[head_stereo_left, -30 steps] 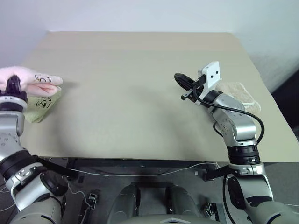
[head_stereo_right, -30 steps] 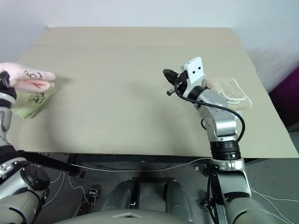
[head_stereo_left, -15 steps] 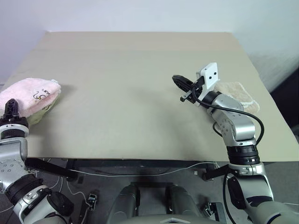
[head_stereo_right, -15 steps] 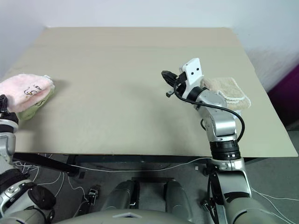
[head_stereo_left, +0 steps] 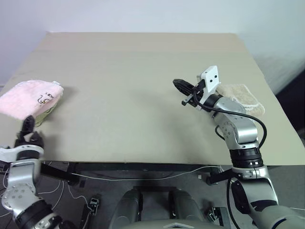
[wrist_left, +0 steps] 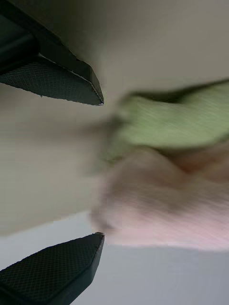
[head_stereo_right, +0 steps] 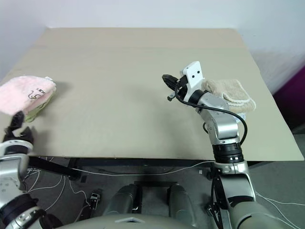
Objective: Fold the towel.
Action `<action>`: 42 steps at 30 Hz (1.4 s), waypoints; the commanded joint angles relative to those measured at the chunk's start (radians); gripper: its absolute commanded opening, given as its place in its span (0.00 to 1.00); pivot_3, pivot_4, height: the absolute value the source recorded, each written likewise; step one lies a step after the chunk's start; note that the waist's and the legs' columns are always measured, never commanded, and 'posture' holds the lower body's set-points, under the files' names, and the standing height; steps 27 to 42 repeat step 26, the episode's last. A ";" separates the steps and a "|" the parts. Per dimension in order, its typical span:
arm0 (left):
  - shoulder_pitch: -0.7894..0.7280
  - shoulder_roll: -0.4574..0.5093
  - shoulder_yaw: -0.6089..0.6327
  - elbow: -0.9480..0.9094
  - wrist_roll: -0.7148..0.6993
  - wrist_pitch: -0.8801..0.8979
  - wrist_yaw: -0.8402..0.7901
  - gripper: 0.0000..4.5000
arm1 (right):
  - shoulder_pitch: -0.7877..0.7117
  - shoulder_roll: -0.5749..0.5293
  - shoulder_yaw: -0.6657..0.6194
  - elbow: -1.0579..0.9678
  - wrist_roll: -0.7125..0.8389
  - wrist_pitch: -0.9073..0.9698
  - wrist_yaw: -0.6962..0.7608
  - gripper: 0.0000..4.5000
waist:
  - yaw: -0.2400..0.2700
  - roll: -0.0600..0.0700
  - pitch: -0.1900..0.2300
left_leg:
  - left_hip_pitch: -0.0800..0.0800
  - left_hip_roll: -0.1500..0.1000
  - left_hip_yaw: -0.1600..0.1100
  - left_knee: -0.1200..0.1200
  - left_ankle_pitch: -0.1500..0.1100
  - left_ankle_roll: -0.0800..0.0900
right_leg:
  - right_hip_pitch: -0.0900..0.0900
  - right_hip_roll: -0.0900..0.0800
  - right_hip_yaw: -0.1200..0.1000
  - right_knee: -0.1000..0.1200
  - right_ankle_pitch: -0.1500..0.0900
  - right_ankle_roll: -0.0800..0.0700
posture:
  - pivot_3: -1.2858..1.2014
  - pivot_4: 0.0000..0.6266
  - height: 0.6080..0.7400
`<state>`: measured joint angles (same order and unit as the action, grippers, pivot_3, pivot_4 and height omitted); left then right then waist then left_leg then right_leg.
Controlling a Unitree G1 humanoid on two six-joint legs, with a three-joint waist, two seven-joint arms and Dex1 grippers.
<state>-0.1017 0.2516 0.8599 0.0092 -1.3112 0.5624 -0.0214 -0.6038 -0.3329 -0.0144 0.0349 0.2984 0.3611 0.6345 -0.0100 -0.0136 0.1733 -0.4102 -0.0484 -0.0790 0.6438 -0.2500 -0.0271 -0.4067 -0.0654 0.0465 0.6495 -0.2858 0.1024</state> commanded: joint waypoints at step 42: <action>-0.175 0.268 -0.683 0.008 0.903 -0.310 -0.452 0.99 | 0.204 0.010 0.012 -0.077 -0.080 -0.087 -0.105 0.00 | -0.005 0.002 0.000 | 0.001 0.000 0.003 -0.004 0.001 -0.001 | -0.002 0.002 0.001 0.000 0.000 0.000 | 0.52 0.24 1.00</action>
